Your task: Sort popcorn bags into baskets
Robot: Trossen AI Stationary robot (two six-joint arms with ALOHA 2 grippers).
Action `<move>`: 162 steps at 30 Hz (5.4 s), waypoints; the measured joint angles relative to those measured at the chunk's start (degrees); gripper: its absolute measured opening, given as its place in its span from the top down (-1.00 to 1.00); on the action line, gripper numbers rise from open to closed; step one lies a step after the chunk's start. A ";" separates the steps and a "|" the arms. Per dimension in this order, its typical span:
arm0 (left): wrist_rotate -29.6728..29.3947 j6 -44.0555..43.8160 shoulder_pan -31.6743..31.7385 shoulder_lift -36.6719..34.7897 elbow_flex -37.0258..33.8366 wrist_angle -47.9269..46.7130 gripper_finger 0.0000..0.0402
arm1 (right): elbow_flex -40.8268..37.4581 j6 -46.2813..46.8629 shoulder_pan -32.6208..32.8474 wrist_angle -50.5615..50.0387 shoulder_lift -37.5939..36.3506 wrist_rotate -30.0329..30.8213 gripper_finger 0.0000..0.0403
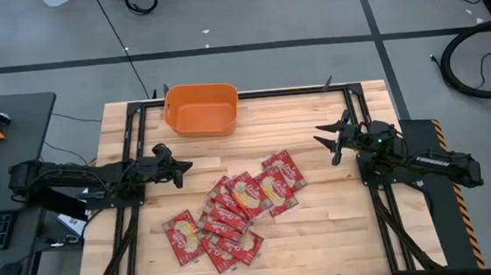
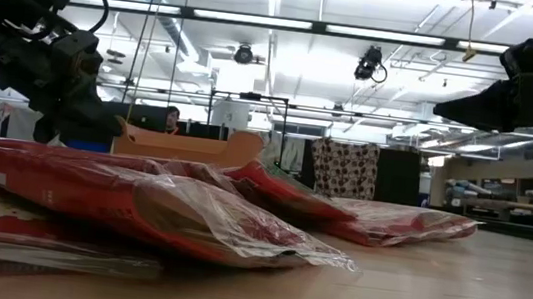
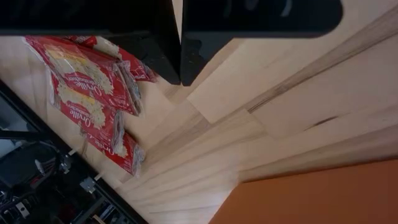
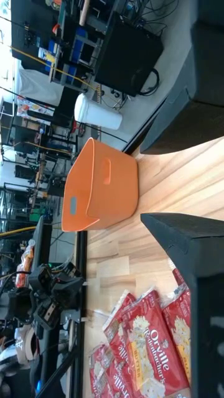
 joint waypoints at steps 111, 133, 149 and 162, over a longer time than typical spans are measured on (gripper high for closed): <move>10.53 9.84 -17.32 38.77 44.74 -14.36 0.28 | 0.01 71.97 0.00 19.95 -0.02 4.10 0.17; 6.39 39.04 -20.20 56.13 52.18 -31.40 0.22 | 0.00 75.47 0.90 27.70 0.00 -3.00 0.17; -3.97 45.94 -23.80 60.55 52.19 -31.19 -0.16 | 0.00 75.49 1.55 26.82 0.01 -1.80 0.17; -4.34 45.66 -23.66 65.64 52.24 -31.33 0.15 | 0.00 76.54 1.55 25.90 0.02 -0.95 0.17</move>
